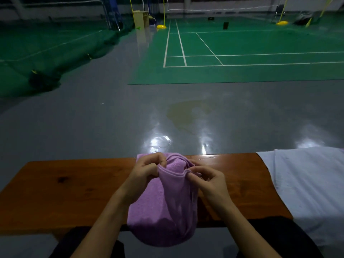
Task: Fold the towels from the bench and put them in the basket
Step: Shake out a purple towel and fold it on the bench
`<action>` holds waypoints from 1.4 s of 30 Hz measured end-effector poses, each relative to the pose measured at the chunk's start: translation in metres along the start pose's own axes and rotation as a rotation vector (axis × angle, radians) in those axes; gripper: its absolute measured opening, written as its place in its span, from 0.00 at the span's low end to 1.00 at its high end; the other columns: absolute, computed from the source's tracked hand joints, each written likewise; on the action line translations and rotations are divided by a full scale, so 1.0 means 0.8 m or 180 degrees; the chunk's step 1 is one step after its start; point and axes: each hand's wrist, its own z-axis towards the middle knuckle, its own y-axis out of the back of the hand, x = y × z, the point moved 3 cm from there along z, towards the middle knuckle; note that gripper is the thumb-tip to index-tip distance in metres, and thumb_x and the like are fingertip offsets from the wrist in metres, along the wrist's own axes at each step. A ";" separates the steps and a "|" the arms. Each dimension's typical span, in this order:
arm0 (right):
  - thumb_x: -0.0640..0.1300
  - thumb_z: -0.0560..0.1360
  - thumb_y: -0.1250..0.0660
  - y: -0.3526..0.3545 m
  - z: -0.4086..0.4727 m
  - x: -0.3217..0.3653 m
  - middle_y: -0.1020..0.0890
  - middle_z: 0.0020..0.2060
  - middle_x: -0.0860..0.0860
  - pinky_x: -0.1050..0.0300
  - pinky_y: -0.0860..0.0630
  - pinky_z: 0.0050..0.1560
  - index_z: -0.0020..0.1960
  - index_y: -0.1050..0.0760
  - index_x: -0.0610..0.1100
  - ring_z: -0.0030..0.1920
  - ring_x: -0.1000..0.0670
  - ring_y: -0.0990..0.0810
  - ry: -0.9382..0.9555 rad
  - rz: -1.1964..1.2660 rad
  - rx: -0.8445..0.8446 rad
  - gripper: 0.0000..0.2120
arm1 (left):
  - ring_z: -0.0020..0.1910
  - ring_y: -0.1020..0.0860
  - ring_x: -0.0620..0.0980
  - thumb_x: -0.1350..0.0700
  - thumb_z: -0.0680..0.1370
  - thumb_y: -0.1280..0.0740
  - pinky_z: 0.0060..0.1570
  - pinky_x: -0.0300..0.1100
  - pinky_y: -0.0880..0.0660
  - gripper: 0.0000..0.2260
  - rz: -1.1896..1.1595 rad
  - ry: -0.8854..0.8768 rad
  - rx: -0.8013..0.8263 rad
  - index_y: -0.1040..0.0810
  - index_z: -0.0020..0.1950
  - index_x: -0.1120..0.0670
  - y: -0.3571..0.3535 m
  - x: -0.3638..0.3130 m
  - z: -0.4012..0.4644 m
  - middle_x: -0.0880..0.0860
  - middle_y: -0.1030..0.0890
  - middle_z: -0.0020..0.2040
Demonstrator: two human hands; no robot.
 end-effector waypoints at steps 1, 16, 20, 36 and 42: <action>0.37 0.74 0.23 0.001 0.001 0.002 0.15 0.61 0.54 0.56 0.17 0.59 0.49 0.11 0.44 0.63 0.52 0.17 0.0030 0.0049 -0.0021 0.05 | 0.41 0.33 0.57 0.63 0.68 0.39 0.42 0.43 0.29 0.06 -0.0011 0.0006 -0.0007 0.24 0.38 0.54 0.003 -0.001 -0.001 0.59 0.30 0.40; 0.50 0.78 0.29 0.050 0.010 0.031 0.17 0.55 0.54 0.55 0.17 0.48 0.53 0.14 0.50 0.54 0.53 0.21 0.1819 -0.3058 0.0409 0.08 | 0.55 0.19 0.37 0.40 0.73 0.27 0.51 0.38 0.20 0.12 0.3338 -0.0947 -0.0095 0.28 0.39 0.41 0.035 -0.001 -0.024 0.35 0.16 0.57; 0.52 0.80 0.33 0.045 0.001 0.058 0.16 0.47 0.53 0.52 0.18 0.41 0.52 0.18 0.48 0.44 0.54 0.21 0.1974 -0.3224 0.0341 0.09 | 0.49 0.18 0.41 0.47 0.73 0.21 0.45 0.44 0.18 0.14 0.3768 -0.1316 -0.0323 0.27 0.40 0.43 0.037 -0.019 -0.021 0.39 0.15 0.52; 0.52 0.79 0.28 0.052 0.033 0.230 0.19 0.41 0.51 0.58 0.25 0.40 0.47 0.22 0.49 0.40 0.54 0.22 0.1401 -0.1988 -0.0045 0.08 | 0.44 0.13 0.49 0.59 0.76 0.22 0.43 0.39 0.17 0.13 0.1420 -0.1255 -0.1264 0.19 0.58 0.56 0.007 -0.194 -0.012 0.53 0.12 0.43; 0.56 0.74 0.26 0.051 0.004 0.261 0.15 0.44 0.51 0.63 0.22 0.40 0.52 0.18 0.44 0.41 0.59 0.18 0.1007 -0.1129 -0.0064 0.16 | 0.45 0.16 0.49 0.54 0.79 0.26 0.43 0.42 0.19 0.09 0.0908 -0.0828 -0.1049 0.19 0.55 0.57 -0.008 -0.212 -0.031 0.55 0.13 0.47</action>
